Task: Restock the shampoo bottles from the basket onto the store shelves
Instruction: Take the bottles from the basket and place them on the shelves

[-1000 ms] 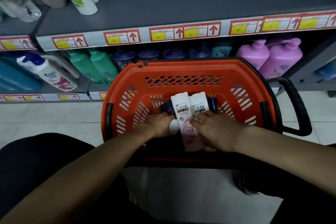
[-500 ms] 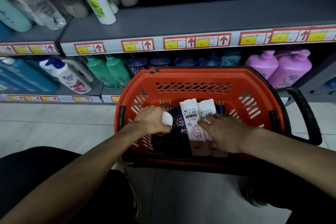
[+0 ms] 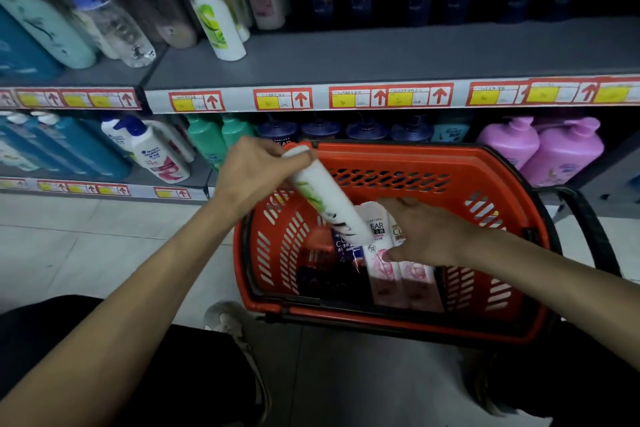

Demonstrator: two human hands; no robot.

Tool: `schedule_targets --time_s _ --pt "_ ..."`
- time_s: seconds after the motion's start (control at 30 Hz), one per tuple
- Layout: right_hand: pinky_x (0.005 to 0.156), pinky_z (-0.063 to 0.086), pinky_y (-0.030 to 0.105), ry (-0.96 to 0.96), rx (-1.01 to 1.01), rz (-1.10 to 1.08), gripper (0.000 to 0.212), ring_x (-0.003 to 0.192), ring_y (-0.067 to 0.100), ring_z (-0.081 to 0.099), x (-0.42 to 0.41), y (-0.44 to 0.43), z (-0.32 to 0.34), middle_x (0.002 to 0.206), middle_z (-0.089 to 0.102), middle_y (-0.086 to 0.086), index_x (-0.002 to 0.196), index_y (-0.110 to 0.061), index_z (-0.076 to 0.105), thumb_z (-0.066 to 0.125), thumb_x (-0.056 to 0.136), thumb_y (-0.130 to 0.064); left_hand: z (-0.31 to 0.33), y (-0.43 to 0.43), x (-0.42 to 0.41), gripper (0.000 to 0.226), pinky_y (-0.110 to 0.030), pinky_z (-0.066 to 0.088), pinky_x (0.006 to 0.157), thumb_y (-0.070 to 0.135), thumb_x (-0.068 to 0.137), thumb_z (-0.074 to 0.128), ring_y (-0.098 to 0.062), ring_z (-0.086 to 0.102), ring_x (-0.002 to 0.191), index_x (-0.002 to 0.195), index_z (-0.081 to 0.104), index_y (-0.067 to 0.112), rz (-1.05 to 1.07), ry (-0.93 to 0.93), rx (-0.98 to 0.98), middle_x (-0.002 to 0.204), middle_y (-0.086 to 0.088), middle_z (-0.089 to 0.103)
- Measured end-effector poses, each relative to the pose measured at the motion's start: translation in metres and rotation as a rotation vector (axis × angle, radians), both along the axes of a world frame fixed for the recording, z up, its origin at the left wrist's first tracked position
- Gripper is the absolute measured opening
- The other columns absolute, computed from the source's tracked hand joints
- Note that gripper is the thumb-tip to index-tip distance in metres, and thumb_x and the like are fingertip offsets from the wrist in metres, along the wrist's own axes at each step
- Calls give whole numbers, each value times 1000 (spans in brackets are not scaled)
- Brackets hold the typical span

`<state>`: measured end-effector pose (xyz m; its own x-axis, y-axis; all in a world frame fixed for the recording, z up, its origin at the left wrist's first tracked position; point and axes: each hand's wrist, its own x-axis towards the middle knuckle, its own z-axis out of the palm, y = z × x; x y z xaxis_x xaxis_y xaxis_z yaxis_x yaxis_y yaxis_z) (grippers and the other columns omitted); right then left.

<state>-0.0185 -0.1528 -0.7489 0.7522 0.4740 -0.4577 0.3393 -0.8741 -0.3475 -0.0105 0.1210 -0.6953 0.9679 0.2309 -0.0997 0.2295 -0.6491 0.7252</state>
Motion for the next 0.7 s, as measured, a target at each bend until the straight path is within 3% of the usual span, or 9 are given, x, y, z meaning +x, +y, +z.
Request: schedule_targets --time_s 0.1,0.17,0.3,0.4,0.47,0.6,0.7 --pt "89 53 37 -2 170 -160 76 108 21 59 8 6 3 126 60 2 133 -22 49 89 73 -42 18 -1 0 44 -32 56 63 50 81 79 -21 70 61 91 77 8 131 28 -354 76 -10 78" --pt "74 59 38 33 355 -345 62 91 19 67 15 8 12 108 69 0 117 -17 59 95 68 -31 24 -1 -2 45 -30 53 60 48 85 75 -21 67 62 99 73 5 184 40 -493 77 -14 77" --pt "86 62 35 217 758 -608 62 94 19 76 21 0 39 102 78 3 118 -16 70 96 61 -16 22 8 -4 57 -25 50 56 59 87 62 -16 62 57 108 70 7 214 127 -585 79 -14 77" --pt "86 61 26 308 1027 -658 51 101 17 75 20 -1 58 107 79 2 116 -14 72 90 68 -9 9 5 -6 58 -27 44 58 62 89 47 -17 53 55 102 70 10 249 217 -707 80 -18 74" --pt "91 60 29 388 1205 -690 52 108 22 73 22 -1 68 114 77 8 121 -7 69 85 71 -6 3 -2 -8 55 -28 42 59 59 89 41 -18 52 57 97 69 12 251 273 -826 79 -18 71" --pt "92 59 31 493 1439 -757 43 111 22 72 25 -2 87 116 75 10 114 -9 68 79 72 -7 -1 -9 -10 56 -32 49 67 47 82 38 -25 58 67 110 66 8 97 470 -1099 88 -20 67" --pt "98 56 30 523 1542 -842 43 113 19 70 31 -4 93 120 74 8 115 -12 65 78 74 -11 4 -14 -6 56 -36 51 72 47 82 44 -28 59 71 115 64 7 -48 592 -1150 90 -19 65"
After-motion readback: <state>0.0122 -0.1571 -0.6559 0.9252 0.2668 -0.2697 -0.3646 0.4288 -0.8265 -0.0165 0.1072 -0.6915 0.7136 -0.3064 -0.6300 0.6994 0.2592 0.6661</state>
